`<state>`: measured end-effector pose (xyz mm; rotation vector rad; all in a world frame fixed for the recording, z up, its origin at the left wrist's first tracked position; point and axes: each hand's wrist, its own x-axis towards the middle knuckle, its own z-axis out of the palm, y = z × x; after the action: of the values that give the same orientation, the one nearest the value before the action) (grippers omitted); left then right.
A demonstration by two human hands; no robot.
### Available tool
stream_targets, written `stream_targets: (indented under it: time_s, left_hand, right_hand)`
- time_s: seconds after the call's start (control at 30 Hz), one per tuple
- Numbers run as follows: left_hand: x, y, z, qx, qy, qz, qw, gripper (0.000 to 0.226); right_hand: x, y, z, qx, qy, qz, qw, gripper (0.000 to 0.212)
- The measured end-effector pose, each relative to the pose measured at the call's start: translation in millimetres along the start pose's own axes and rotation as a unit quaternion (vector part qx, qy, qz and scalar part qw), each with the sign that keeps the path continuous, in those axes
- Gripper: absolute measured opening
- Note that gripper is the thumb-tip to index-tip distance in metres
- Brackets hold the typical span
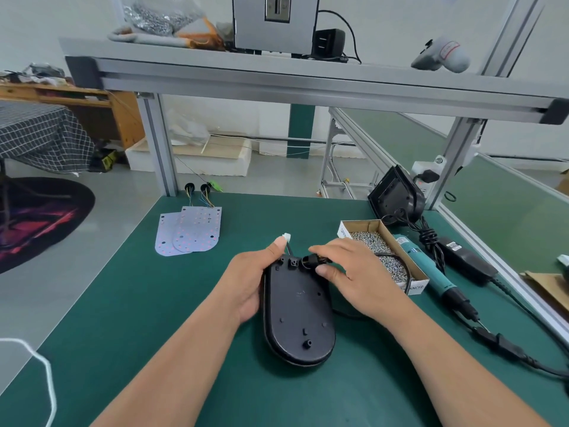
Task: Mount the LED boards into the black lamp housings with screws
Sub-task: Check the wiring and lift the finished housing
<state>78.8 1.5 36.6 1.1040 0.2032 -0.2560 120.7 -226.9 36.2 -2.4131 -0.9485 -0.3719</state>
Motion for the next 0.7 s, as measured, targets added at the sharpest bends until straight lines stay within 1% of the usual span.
stream_targets:
  time_s: [0.07,0.17,0.23,0.33,0.4,0.5,0.63,0.7]
  left_hand:
    - [-2,-2,4,-0.049,-0.025,-0.019,0.998,0.069]
    - [-2,-7,8,-0.103,-0.052,-0.006,0.993,0.053]
    - [-3,-10,12,-0.133,-0.077,0.001,0.988,0.052]
    - [-4,-13,17,-0.132,-0.102,0.021,0.986,0.050]
    - [-5,-14,19,-0.131,-0.104,0.030,0.985,0.051]
    - [-4,-14,20,-0.148,-0.092,0.035,0.984,0.059]
    - [-4,-15,23,-0.132,-0.075,0.044,0.987,0.053]
    - [-4,-16,24,-0.107,-0.072,0.057,0.990,0.055]
  right_hand:
    - [1,1,1,0.029,0.014,0.013,0.999,0.034]
    - [4,2,0,0.068,0.029,0.043,0.996,0.033]
    - [4,2,-2,0.085,0.039,0.052,0.994,0.034]
    - [2,1,-1,0.100,0.054,0.049,0.992,0.035]
    - [1,0,1,0.125,0.065,0.072,0.987,0.038]
    - [2,-2,3,0.154,0.075,0.106,0.980,0.037]
    - [4,-6,4,0.180,0.087,0.115,0.973,0.036]
    - [3,-8,4,0.206,0.102,0.123,0.965,0.035]
